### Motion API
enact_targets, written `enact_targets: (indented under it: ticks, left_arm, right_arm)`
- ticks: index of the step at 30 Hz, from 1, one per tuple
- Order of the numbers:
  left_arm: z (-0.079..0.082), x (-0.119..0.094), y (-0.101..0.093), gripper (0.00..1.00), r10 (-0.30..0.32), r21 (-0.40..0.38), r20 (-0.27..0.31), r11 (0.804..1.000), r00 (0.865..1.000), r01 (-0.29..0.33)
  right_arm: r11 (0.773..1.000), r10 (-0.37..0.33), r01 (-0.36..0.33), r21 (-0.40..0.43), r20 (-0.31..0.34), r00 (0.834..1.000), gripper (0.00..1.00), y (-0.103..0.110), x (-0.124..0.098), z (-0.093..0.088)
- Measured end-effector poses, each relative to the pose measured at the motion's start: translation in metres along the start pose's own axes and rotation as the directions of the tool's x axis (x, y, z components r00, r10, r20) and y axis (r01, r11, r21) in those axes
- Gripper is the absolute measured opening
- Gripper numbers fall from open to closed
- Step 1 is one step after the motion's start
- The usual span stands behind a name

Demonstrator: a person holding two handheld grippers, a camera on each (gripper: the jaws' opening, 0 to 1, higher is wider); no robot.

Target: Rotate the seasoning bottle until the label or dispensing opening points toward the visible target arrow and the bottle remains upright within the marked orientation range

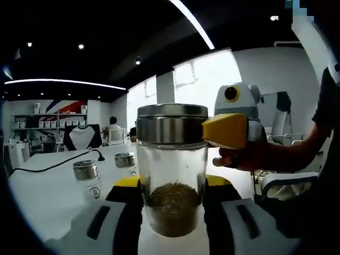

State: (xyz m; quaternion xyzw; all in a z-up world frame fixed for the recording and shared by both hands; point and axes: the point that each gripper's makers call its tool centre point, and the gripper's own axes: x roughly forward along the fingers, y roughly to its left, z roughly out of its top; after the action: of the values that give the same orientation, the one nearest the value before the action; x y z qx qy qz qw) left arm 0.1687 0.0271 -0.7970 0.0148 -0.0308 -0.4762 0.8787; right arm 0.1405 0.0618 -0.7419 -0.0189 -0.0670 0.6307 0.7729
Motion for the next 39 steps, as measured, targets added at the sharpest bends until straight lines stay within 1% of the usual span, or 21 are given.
enact_targets:
  ticks: [3, 5, 7, 8, 9, 10, 11, 12, 15, 17, 21, 25, 26, 28, 30, 31, 32, 33, 36, 37, 39]
  left_arm:
    - [-0.003, 0.001, 0.002, 0.45, 0.038, 0.004, -0.008, 0.999, 0.999, -0.038]
    - [-0.004, 0.001, 0.002, 0.45, 0.063, -0.048, -0.007, 0.997, 0.998, -0.063]
    - [-0.005, 0.003, 0.006, 0.45, 0.108, -0.058, -0.007, 0.992, 0.994, -0.108]
    - [-0.005, 0.002, 0.010, 0.45, 0.136, -0.048, -0.009, 0.990, 0.991, -0.136]
    - [-0.008, 0.002, 0.015, 0.45, 0.188, -0.010, -0.031, 0.982, 0.982, -0.188]
    - [-0.009, 0.002, 0.016, 0.44, 0.201, 0.002, -0.038, 0.980, 0.979, -0.201]
    - [-0.013, 0.002, 0.018, 0.45, 0.246, 0.048, -0.064, 0.969, 0.967, -0.243]
    - [-0.014, 0.002, 0.018, 0.45, 0.265, 0.054, -0.077, 0.964, 0.961, -0.262]
    - [-0.013, 0.003, 0.021, 0.45, 0.289, 0.073, -0.075, 0.956, 0.954, -0.284]
    - [-0.012, 0.002, 0.022, 0.45, 0.291, 0.080, -0.075, 0.955, 0.954, -0.286]
    - [-0.007, 0.001, 0.021, 0.45, 0.250, 0.072, -0.052, 0.967, 0.967, -0.246]
    - [-0.003, 0.002, 0.016, 0.45, 0.197, 0.068, -0.040, 0.979, 0.980, -0.194]
    - [-0.001, 0.002, 0.006, 0.45, 0.077, 0.037, -0.034, 0.996, 0.996, -0.076]
    - [0.001, 0.001, 0.003, 0.46, 0.048, 0.042, -0.026, 0.998, 0.999, -0.047]
    - [0.001, 0.001, 0.001, 0.46, 0.035, 0.048, -0.032, 0.998, 0.999, -0.033]
    - [0.001, 0.001, 0.001, 0.46, 0.037, 0.048, -0.036, 0.998, 0.999, -0.036]
    - [0.000, 0.001, 0.003, 0.46, 0.058, 0.050, -0.045, 0.997, 0.997, -0.056]
    - [0.001, 0.001, 0.004, 0.46, 0.069, 0.048, -0.040, 0.997, 0.997, -0.068]
    - [0.004, 0.002, 0.004, 0.46, 0.102, -0.008, -0.016, 0.995, 0.995, -0.102]
    - [0.006, 0.003, 0.007, 0.46, 0.135, -0.011, -0.009, 0.991, 0.991, -0.135]
    - [0.006, 0.003, 0.014, 0.46, 0.207, 0.009, -0.010, 0.978, 0.978, -0.207]
  right_arm:
    - [1.000, 0.002, -0.002, 0.002, -0.002, 1.000, 0.35, 0.000, 0.001, -0.004]
    - [0.999, -0.031, 0.030, 0.019, 0.024, 0.999, 0.35, -0.002, 0.001, -0.005]
    - [0.997, -0.077, 0.076, 0.023, 0.048, 0.996, 0.35, -0.006, 0.001, -0.005]
    - [0.994, -0.105, 0.105, 0.014, 0.055, 0.993, 0.35, -0.008, 0.002, -0.007]
    - [0.993, -0.120, 0.120, 0.007, 0.051, 0.991, 0.36, -0.009, 0.003, -0.009]
    - [0.992, -0.128, 0.128, 0.004, 0.048, 0.991, 0.36, -0.009, 0.003, -0.010]
    - [0.987, -0.163, 0.163, -0.002, 0.025, 0.986, 0.36, -0.012, 0.005, -0.014]
    - [0.982, -0.189, 0.190, -0.011, 0.013, 0.982, 0.37, -0.014, 0.006, -0.016]
    - [0.971, -0.239, 0.239, -0.030, 0.004, 0.971, 0.37, -0.015, 0.009, -0.016]
    - [0.968, -0.248, 0.248, -0.037, 0.000, 0.969, 0.37, -0.013, 0.010, -0.014]
    - [0.969, -0.244, 0.243, -0.048, -0.005, 0.970, 0.36, -0.015, 0.008, -0.010]
    - [0.979, -0.198, 0.197, -0.051, -0.012, 0.980, 0.36, -0.013, 0.008, -0.008]
    - [0.992, -0.093, 0.089, -0.094, -0.034, 0.995, 0.36, -0.002, 0.009, -0.006]
    - [0.995, -0.042, 0.039, -0.096, -0.026, 0.999, 0.36, 0.004, 0.009, -0.003]
    - [0.996, -0.015, 0.013, -0.084, -0.022, 1.000, 0.36, 0.005, 0.008, -0.003]
    - [0.997, -0.016, 0.015, -0.070, -0.017, 1.000, 0.36, 0.004, 0.008, -0.004]
    - [0.999, -0.022, 0.021, -0.044, -0.009, 1.000, 0.36, 0.001, 0.008, -0.005]
    - [0.999, -0.030, 0.030, -0.032, 0.000, 1.000, 0.37, 0.000, 0.008, -0.004]
    - [0.998, -0.058, 0.059, -0.014, 0.039, 0.998, 0.37, -0.001, 0.008, -0.001]
    - [0.997, -0.076, 0.077, -0.014, 0.051, 0.996, 0.37, -0.002, 0.008, 0.001]
    - [0.993, -0.114, 0.115, -0.011, 0.056, 0.992, 0.37, -0.006, 0.009, 0.001]
